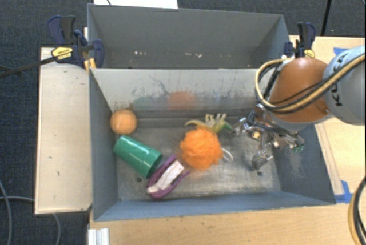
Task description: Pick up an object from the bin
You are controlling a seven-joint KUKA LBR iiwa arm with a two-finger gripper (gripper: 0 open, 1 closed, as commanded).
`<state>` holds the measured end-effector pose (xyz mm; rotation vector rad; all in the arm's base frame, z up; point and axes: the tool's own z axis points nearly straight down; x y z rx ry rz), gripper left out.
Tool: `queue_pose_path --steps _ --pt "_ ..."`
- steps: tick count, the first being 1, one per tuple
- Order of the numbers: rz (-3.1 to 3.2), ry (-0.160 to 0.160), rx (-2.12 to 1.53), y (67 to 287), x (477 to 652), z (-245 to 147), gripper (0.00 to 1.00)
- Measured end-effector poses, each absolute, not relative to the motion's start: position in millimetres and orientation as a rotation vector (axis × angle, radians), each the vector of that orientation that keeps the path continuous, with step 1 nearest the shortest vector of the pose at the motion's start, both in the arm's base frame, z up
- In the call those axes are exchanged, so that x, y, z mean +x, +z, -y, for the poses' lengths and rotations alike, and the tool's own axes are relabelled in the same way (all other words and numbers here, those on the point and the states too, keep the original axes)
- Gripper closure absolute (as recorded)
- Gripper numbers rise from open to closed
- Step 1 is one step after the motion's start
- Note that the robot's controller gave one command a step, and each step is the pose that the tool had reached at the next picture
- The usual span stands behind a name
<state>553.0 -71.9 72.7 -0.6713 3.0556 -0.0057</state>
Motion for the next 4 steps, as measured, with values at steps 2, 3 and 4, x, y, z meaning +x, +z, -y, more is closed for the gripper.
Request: queue_pose_path --steps 2,3,4 --pt "-3.122 -0.003 -0.259 116.5 521.2 97.9 0.0" --pt "-3.085 0.0 -0.585 101.1 515.5 78.9 0.0" --pt "-2.977 -0.001 -0.995 78.2 508.6 54.8 0.0"
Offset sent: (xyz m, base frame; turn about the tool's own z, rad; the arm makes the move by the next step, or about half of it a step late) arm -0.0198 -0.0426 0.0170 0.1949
